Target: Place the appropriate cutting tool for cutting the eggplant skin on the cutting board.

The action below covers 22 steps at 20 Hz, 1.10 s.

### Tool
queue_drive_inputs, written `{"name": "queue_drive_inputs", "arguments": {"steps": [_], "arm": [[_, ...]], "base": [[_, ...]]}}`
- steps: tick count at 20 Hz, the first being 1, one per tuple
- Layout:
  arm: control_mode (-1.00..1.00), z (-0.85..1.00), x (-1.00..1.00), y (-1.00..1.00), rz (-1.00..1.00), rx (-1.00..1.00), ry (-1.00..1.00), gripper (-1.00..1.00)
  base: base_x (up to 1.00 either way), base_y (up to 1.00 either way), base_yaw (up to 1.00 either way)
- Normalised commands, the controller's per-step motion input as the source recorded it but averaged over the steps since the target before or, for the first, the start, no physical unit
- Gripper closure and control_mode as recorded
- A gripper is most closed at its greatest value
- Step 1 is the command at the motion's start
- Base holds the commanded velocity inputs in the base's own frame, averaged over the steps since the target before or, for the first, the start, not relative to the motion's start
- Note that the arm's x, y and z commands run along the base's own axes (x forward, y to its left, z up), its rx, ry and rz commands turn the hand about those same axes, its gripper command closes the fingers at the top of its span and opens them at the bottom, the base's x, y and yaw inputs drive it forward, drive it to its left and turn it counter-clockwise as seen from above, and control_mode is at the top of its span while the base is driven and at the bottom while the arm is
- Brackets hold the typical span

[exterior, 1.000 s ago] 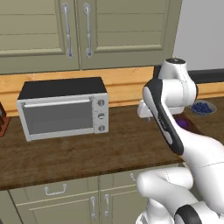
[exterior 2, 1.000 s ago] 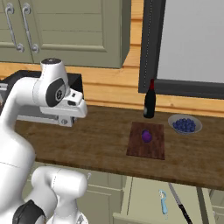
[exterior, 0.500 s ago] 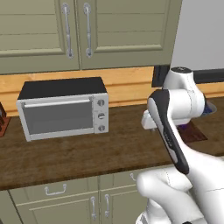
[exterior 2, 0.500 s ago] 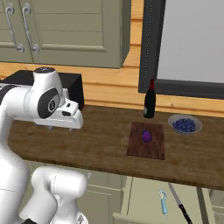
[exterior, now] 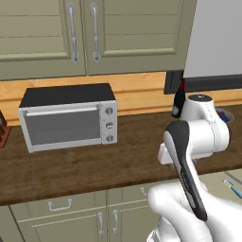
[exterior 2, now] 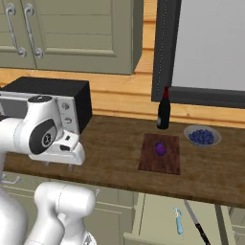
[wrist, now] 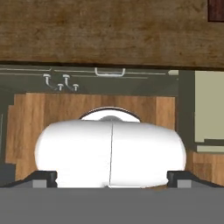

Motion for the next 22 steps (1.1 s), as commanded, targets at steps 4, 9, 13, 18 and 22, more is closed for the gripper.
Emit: {"name": "queue_drive_inputs", "arguments": {"steps": [4,9,13,18,22], "arm": [[-1.00,-0.03,-0.05,0.00,0.00,0.00,0.00,-1.00],[-1.00,-0.23,-0.20,-0.15,0.00,0.00,0.00,-1.00],[-1.00,-0.16,-0.20,-0.39,0.00,0.00,0.00,-1.00],[-1.00,-0.11,-0.10,-0.62,0.00,0.00,0.00,-1.00],[-1.00,-0.14,-0.03,-0.69,0.02,0.00,0.00,-1.00]], "base": [[0.00,0.00,0.00],[0.00,0.00,0.00],[0.00,0.00,0.00],[0.00,0.00,0.00],[0.00,0.00,0.00]]}}
